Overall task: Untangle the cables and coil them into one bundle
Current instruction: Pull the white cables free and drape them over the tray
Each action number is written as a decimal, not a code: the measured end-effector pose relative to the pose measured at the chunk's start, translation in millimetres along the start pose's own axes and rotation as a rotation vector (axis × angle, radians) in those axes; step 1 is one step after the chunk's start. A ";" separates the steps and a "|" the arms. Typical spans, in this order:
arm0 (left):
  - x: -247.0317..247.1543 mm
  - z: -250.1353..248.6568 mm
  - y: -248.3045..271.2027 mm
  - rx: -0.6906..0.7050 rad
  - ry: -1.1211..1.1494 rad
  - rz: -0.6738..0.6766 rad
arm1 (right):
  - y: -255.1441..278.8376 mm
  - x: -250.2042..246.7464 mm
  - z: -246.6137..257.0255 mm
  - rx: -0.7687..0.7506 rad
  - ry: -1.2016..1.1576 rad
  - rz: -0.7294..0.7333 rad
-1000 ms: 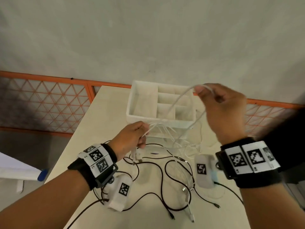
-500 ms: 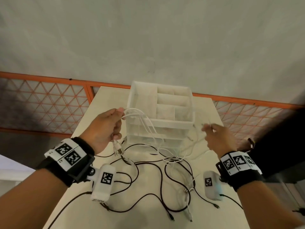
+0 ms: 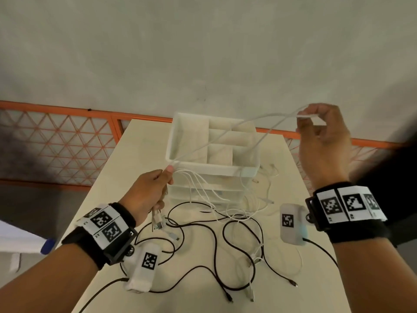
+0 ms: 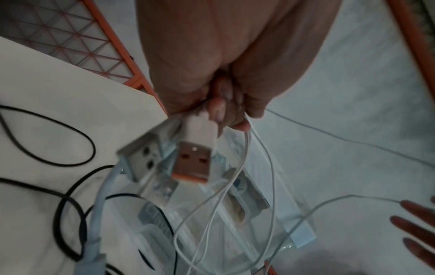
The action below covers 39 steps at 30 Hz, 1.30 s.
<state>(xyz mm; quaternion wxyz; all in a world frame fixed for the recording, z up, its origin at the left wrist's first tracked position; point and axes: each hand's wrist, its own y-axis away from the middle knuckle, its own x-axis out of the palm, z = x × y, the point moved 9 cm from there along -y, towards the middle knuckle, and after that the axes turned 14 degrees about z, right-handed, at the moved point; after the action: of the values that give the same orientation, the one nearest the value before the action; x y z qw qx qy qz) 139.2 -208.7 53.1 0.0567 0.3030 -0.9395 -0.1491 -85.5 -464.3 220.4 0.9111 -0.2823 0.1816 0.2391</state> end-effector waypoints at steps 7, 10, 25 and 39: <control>3.8 9.5 1.8 -0.035 0.138 0.103 | 5.3 10.0 -72.3 0.246 -0.105 0.004; -0.4 17.4 0.8 -0.065 0.154 0.060 | 6.7 -11.3 -75.0 0.270 -0.034 -0.136; 2.0 17.7 -7.5 -0.075 -0.004 0.010 | -35.2 20.4 -50.4 0.113 -0.095 0.008; 30.9 2.4 -1.7 -0.067 0.258 0.216 | 61.5 65.9 -26.2 -0.087 0.168 0.249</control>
<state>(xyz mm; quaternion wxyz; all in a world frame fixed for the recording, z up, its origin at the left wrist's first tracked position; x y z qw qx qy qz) 114.6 -227.5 50.8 0.2025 0.2149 -0.9460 -0.1334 -69.7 -413.4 143.2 0.8429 -0.3157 0.2803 0.3337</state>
